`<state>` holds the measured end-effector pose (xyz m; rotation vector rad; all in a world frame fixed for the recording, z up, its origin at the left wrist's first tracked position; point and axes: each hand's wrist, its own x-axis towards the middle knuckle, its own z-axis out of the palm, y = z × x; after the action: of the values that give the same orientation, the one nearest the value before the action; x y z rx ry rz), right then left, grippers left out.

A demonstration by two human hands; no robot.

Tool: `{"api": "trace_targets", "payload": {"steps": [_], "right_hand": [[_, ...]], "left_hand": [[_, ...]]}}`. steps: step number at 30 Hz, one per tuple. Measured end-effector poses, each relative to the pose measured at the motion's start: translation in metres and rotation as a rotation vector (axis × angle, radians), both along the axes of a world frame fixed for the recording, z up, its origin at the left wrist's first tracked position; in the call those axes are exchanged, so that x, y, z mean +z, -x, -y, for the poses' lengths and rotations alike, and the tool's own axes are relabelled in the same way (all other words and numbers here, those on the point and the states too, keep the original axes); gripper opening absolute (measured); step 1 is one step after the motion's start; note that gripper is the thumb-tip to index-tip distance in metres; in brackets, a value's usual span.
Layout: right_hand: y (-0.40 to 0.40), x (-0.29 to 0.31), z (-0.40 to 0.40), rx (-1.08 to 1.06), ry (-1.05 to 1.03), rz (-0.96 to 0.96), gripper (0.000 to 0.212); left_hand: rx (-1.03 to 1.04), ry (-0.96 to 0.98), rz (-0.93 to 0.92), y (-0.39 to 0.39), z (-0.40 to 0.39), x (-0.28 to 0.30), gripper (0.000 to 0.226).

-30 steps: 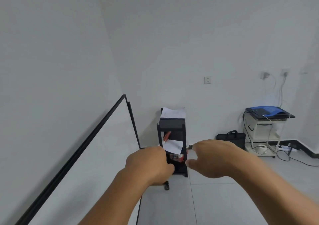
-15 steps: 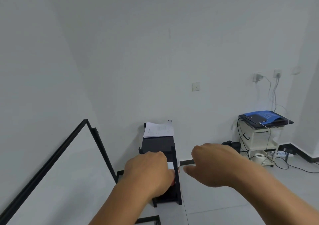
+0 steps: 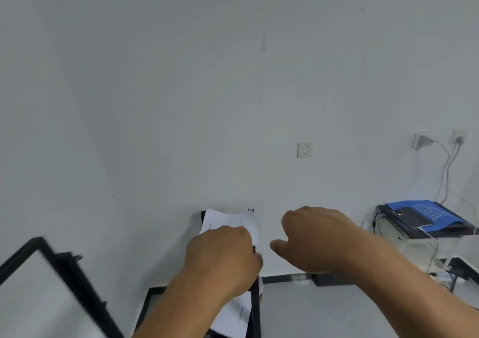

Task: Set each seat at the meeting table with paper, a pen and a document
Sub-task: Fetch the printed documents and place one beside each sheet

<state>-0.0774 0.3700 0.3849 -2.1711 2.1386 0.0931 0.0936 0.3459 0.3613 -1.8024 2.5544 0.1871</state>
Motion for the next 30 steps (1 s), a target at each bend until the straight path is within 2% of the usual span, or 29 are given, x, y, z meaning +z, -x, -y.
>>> {"api": "trace_targets", "payload": {"steps": [5, 13, 22, 30], "right_hand": [[0.027, -0.001, 0.095, -0.017, -0.006, -0.024, 0.042], [0.085, 0.002, 0.217, 0.052, -0.01, -0.003, 0.041], [0.164, -0.041, 0.37, 0.368, -0.117, -0.046, 0.045], [0.191, -0.052, 0.47, 0.631, -0.172, -0.061, 0.044]], "left_hand": [[-0.051, 0.018, -0.007, 0.026, 0.097, 0.001, 0.026], [0.013, -0.004, 0.025, 0.081, 0.213, 0.004, 0.033], [0.308, -0.117, -0.003, 0.167, 0.313, -0.052, 0.034], [0.59, -0.168, -0.016, 0.213, 0.362, -0.059, 0.034]]}}
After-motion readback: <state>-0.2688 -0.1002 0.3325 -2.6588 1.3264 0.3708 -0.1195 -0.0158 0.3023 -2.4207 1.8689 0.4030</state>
